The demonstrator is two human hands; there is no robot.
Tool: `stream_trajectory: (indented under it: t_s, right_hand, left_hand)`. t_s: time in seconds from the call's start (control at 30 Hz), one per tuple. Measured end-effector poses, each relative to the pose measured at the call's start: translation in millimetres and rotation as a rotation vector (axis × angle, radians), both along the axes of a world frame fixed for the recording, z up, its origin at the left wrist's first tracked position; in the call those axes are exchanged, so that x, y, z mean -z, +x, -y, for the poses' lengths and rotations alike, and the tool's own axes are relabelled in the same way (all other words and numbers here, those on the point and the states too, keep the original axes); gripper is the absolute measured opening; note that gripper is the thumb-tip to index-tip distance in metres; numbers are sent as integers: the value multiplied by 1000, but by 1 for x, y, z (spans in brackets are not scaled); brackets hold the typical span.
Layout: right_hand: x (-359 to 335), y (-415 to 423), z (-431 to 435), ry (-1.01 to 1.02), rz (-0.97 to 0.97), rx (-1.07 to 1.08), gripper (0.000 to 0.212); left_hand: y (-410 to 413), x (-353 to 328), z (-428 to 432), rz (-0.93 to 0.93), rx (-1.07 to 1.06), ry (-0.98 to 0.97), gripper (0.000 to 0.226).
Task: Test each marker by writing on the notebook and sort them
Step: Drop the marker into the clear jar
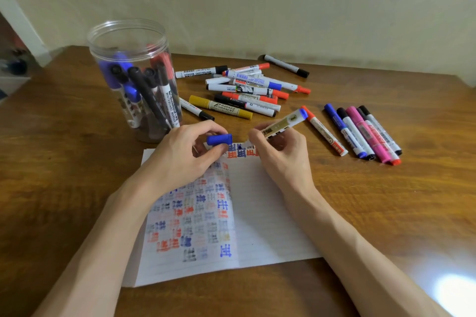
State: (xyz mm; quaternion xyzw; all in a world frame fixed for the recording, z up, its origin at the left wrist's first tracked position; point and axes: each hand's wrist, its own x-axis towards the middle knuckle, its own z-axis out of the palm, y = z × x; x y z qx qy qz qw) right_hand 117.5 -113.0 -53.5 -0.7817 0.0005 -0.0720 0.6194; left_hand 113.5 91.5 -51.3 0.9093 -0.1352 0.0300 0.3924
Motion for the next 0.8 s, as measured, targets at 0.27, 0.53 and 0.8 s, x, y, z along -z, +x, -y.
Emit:
stream_trajectory:
  t_s: [0.27,0.53,0.8]
  right_hand:
    - [-9,0,5,220,-40,-51,4]
    - [-8,0,8,262,-41,-108,7]
    - [-4,-4,7,156,-30,-232,11]
  left_hand:
    - [0,0,0,22,-9,-26,28]
    - [-1,-1,1,25,-13,-48,31]
    - [-4,-3,5,34,1,-85,30]
